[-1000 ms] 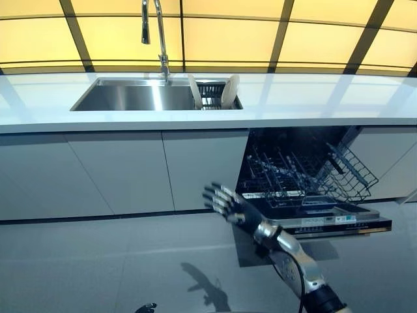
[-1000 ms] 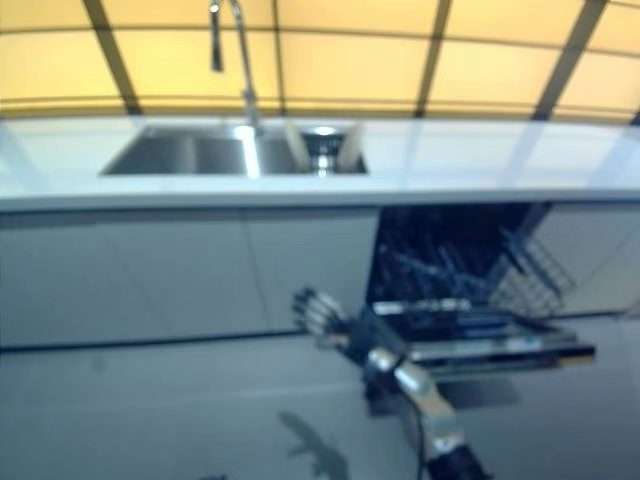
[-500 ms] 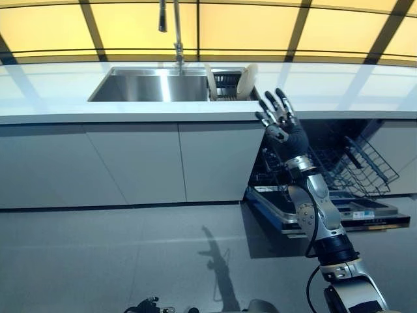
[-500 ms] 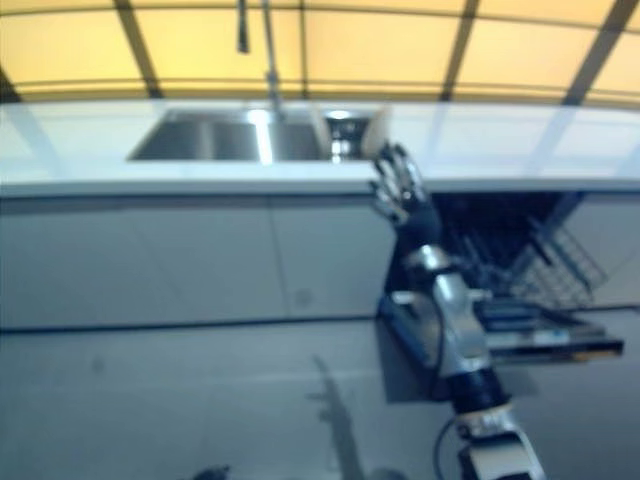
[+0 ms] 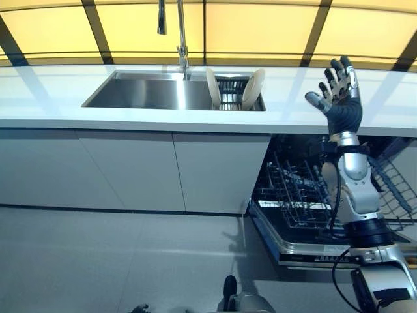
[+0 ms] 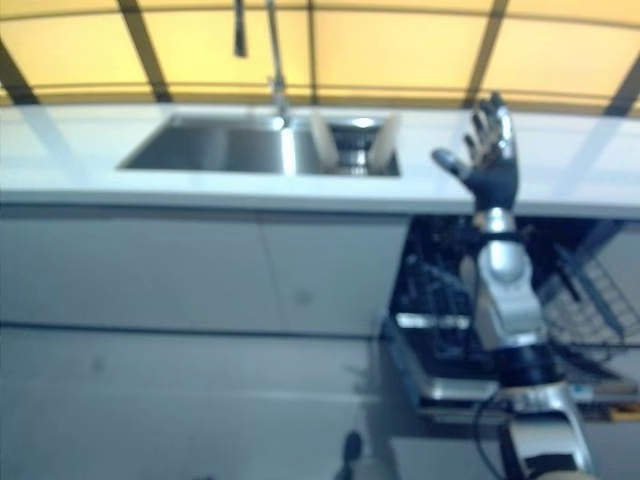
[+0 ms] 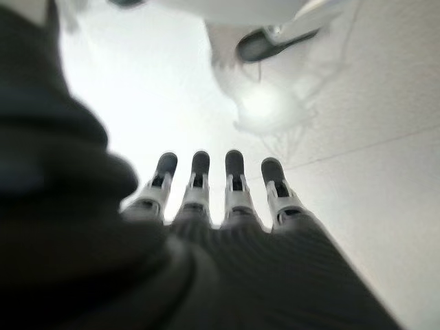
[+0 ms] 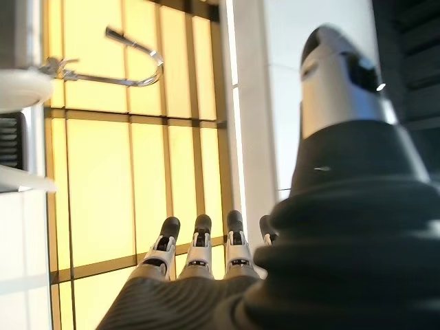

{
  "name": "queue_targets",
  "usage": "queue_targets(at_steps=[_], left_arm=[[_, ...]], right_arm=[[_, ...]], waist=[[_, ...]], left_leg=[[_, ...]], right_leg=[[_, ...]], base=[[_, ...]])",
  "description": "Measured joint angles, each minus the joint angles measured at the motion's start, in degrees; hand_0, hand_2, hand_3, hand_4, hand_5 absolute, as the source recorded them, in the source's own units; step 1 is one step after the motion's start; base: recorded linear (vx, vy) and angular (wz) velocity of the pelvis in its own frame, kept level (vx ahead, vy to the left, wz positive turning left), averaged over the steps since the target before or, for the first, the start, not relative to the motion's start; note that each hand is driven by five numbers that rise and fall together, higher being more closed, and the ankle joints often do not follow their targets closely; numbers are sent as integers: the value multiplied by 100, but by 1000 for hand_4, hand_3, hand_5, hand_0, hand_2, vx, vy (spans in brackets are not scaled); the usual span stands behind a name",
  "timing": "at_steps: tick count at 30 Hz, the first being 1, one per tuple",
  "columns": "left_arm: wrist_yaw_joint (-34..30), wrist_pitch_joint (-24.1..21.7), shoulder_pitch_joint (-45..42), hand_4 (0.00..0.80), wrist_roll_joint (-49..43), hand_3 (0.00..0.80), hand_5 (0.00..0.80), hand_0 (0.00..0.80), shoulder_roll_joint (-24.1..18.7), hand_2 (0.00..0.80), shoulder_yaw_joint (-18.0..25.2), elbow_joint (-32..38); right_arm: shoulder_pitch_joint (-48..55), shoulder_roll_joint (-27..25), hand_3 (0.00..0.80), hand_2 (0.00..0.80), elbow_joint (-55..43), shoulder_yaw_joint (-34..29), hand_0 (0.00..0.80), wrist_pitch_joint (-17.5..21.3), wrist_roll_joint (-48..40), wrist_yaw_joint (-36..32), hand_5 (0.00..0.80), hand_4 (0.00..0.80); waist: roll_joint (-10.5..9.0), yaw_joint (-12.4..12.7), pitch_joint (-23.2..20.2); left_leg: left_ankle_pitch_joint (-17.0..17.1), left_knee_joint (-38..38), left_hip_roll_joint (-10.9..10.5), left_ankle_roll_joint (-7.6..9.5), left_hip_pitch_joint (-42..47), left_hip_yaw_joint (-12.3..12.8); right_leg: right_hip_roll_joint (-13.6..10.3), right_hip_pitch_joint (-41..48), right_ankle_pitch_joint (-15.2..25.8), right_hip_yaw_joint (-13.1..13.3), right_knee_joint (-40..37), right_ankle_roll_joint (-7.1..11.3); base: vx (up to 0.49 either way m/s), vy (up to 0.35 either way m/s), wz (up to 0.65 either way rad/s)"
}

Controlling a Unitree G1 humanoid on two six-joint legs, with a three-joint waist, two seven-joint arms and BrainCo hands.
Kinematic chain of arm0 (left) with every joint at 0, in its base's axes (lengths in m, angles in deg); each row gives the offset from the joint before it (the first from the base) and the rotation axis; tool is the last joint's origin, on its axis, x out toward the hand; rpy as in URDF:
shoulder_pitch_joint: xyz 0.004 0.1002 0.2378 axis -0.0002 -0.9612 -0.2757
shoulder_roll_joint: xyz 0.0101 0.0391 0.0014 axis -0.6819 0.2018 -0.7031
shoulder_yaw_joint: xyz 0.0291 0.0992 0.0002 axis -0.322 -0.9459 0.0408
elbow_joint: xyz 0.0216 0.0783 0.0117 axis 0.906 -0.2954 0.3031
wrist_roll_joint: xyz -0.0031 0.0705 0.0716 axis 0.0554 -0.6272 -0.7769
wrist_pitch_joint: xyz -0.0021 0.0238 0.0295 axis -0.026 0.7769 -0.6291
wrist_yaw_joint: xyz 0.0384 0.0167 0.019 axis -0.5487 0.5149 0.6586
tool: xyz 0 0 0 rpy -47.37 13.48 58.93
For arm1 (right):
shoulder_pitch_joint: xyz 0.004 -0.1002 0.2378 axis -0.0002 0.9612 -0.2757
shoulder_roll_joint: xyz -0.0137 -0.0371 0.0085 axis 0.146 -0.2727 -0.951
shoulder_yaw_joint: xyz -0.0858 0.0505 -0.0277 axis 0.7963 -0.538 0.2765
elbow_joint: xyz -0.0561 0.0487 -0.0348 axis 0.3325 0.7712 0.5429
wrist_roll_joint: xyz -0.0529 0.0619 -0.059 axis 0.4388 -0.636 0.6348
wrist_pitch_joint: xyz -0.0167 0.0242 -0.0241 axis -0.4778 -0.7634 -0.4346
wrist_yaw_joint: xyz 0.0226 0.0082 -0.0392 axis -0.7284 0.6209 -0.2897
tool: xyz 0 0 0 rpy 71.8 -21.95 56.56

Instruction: Take plates into dishwasher

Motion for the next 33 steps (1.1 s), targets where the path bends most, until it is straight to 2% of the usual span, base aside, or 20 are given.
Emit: queue_targets(at_steps=[3, 5, 6, 7, 8, 9, 10, 11, 12, 15, 16, 19, 21, 23, 26, 27, 30, 31, 32, 33], left_arm=[[49, -39, -49, 0, -83, 0, 0, 0, 22, 0, 3, -22], [157, -147, -85, 0, -78, 0, 0, 0, -7, 0, 4, 44], [204, -177, -125, 0, -78, 0, 0, 0, 72, 0, -20, 78], [277, -193, -110, 0, -75, 0, 0, 0, 45, 0, -77, 146], [353, -212, -95, 0, -52, 0, 0, 0, -30, 0, -82, 182], [434, -229, -84, 0, -6, 0, 0, 0, -42, 0, -96, 247], [478, -209, -92, 0, -8, 0, 0, 0, -53, 0, -114, 319], [540, -148, -90, 0, -12, 0, 0, 0, -97, 0, -113, 618], [589, -120, -101, 0, -16, 0, 0, 0, -143, 0, -115, 809], [722, 13, -90, 0, -20, 0, 0, 0, -257, 0, -115, 1108], [756, 52, -66, 0, -22, 0, 0, 0, -275, 0, -110, 1125], [865, 345, 34, 0, -15, 0, 0, 0, -308, 0, -114, 1145], [962, 408, 45, 0, 55, 0, 0, 0, -311, 0, -106, 1154], [989, 234, -5, 0, 51, 0, 0, 0, -303, 0, 42, 1277], [857, -397, -310, 0, 22, 0, 0, 0, -301, 0, 310, 1386], [744, -636, -429, 0, -3, 0, 0, 0, -304, 0, 442, 1360], [416, -1017, -832, 0, -149, 0, 0, 0, -303, 0, 658, 1177], [342, -1126, -918, 0, -315, 0, 0, 0, -290, 0, 684, 1059], [299, -1203, -945, 0, -408, 0, 0, 0, -427, 0, 699, 971], [250, -1281, -963, 0, -552, 0, 0, 0, -540, 0, 765, 971]], right_arm=[[-252, -89, 0, 0, -21, 8, 0, -53, -21, -113, 0, 0], [-321, 67, 0, 0, -30, 81, 0, -95, -22, -212, 0, 0], [-371, 86, 0, 0, -50, 174, 0, -112, -21, -282, 0, 0], [-435, 135, 0, 0, -123, 238, 0, -126, -9, -325, 0, 0], [-413, 234, 0, 0, -187, 269, 0, -130, 33, -348, 0, 0], [-412, 324, 0, 0, -219, 332, 0, -150, 59, -369, 0, 0], [-423, 351, 0, 0, -238, 368, 0, -166, 86, -368, 0, 0], [-432, 355, 0, 0, -341, 428, 0, -180, 162, -319, 0, 0], [-465, 352, 0, 0, -336, 499, 0, -201, 169, -300, 0, 0], [-678, 334, 0, 0, -323, 797, 0, -251, 323, -80, 0, 0], [-804, 328, 0, 0, -319, 884, 0, -275, 348, -17, 0, 0], [-939, 328, 0, 0, -307, 924, 0, -357, 380, 194, 0, 0], [-938, 297, 0, 0, -307, 921, 0, -375, 380, 211, 0, 0], [-938, 168, 0, 0, -327, 920, 0, -389, 378, 213, 0, 0], [-933, -289, 0, 0, -344, 837, 0, -388, 369, 170, 0, 0], [-933, -374, 0, 0, -340, 684, 0, -387, 367, 156, 0, 0], [-679, -509, 0, 0, -347, 253, 0, -386, 341, 118, 0, 0], [-394, -631, 0, 0, -404, -17, 0, -355, 316, 124, 0, 0], [-41, -591, 0, 0, -467, -247, 0, -327, 304, 148, 0, 0], [189, -605, 0, 0, -539, -352, 0, -327, 298, 137, 0, 0]], waist=[[0, 8, -52], [-12, 81, -137], [176, 198, -215], [112, 230, -278], [-78, 203, -385], [-118, 256, -403], [-159, 359, -386], [-211, 473, -352], [-271, 497, -328], [-447, 656, -222], [-471, 671, -172], [-576, 683, -64], [-559, 828, 35], [-470, 1014, 208], [-312, 1186, 316], [-274, 1312, 378], [-147, 1232, 372], [-47, 1158, 306], [-314, 1151, 236], [-556, 1148, 162]], left_leg=[[-297, 574, 115, -152, 32, 447], [-166, 1479, 292, -248, -388, 454], [-139, 1853, 415, -278, -589, 369], [-93, 2558, 307, -468, -898, 362], [219, 3307, 237, -879, -1315, 537], [785, 3884, 245, -1009, -1682, 579], [1154, 4151, 273, -886, -1852, 706], [1227, 4662, 304, -739, -2304, 874], [1228, 4600, 286, -735, -2430, 1045], [1131, 3219, 427, -580, -2494, 1413], [1128, 2636, 470, -551, -2471, 1383], [1290, 54, 524, -413, -2086, 1226], [1585, -845, 582, -435, -2079, 974], [1922, -1021, 683, -496, -2173, 857], [2013, -942, 829, -450, -2491, 735], [2013, -794, 909, -451, -2606, 740], [1976, -498, 850, -402, -2675, 970], [2243, -397, 822, -290, -2615, 1090], [2233, -203, 518, -125, -2599, 1284], [2032, -90, 223, 28, -2607, 1368]], right_leg=[[152, 68, -310, -471, 222, -497], [253, 428, -419, -830, -243, -425], [285, 339, -560, -862, 160, -594], [72, 269, -777, -851, 1007, -794], [-111, 337, -1145, -781, 984, -1195], [-137, 489, -1118, -789, 765, -1263], [-135, 591, -1082, -791, 620, -1298], [-124, 783, -959, -799, 308, -1320], [-119, 914, -901, -799, 113, -1301], [53, 1287, -726, -790, -421, -1363], [156, 1365, -705, -756, -549, -1392], [415, 1571, -671, -706, -924, -1357], [548, 1708, -671, -520, -1080, -1361], [614, 1993, -658, -314, -1273, -1343], [560, 2241, -772, -94, -1376, -1140], [467, 2280, -789, -88, -1365, -991], [147, 2659, -1027, -256, -1348, -464], [53, 2911, -1267, -350, -1297, -294], [-302, 2963, -1487, -381, -1152, -172], [-582, 2930, -1621, -371, -980, -202]], base=[[371, -266, -9], [308, -274, -39], [263, -292, -44], [233, -293, -20], [198, -257, 6], [161, -190, 1], [206, -162, -4], [234, -115, -4], [320, -97, 2], [321, 27, -8], [402, 125, -4], [390, 129, -8], [355, 143, -36], [265, 226, -52], [338, 323, -61], [404, 364, -97], [439, 397, -32], [472, 444, 43], [439, 435, 46], [419, 451, 40]])
